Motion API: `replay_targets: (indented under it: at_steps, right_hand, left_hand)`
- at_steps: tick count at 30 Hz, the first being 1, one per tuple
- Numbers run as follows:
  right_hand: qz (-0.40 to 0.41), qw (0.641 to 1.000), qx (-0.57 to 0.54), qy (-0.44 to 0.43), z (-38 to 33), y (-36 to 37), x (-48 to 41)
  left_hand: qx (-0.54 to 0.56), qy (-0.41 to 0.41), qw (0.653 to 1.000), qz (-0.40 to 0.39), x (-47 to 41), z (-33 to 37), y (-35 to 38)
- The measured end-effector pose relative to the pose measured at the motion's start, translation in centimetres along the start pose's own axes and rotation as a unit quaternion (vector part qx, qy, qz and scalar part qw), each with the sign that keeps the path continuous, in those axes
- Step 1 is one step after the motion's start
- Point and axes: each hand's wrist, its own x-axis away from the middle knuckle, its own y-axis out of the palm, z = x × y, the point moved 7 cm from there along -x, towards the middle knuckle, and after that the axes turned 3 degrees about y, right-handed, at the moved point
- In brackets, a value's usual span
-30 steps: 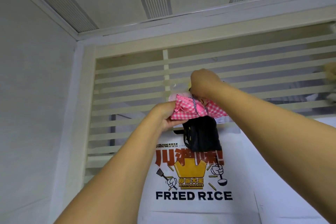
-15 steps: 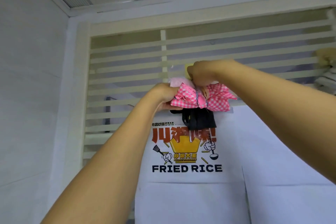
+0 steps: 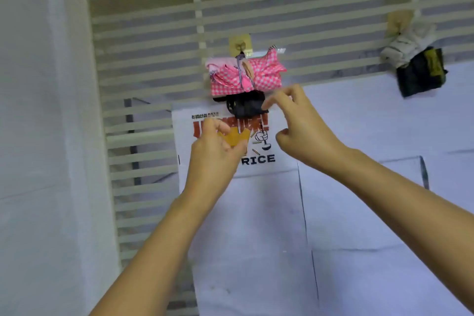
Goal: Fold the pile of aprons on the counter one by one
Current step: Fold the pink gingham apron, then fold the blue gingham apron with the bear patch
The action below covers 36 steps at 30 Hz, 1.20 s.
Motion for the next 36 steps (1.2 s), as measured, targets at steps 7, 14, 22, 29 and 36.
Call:
replay_targets:
  at_steps: [7,14,22,29,36]
  right_hand:
    - [-0.162,0.975,0.049,0.145,6.7,3.3,17.4]
    - [-0.341,0.868,0.167,0.32,15.8,1.2,37.8]
    - [-0.413,0.715,0.214,0.522,23.0,-6.3,56.9]
    - [-0.54,0.633,0.121,0.541,24.2,-7.2,69.9]
    - [-0.659,0.615,0.086,0.424,23.2,-4.8,79.4]
  left_hand:
    - [0.083,-0.159,0.965,-0.19,18.2,-7.3,8.5]
    - [0.102,-0.226,0.914,-0.321,33.7,-11.6,16.5]
    - [0.082,-0.298,0.856,-0.414,44.1,-10.6,22.8]
    - [0.034,-0.336,0.789,-0.513,53.9,-9.5,28.4]
    - [-0.006,-0.334,0.693,-0.639,65.4,-6.4,34.7]
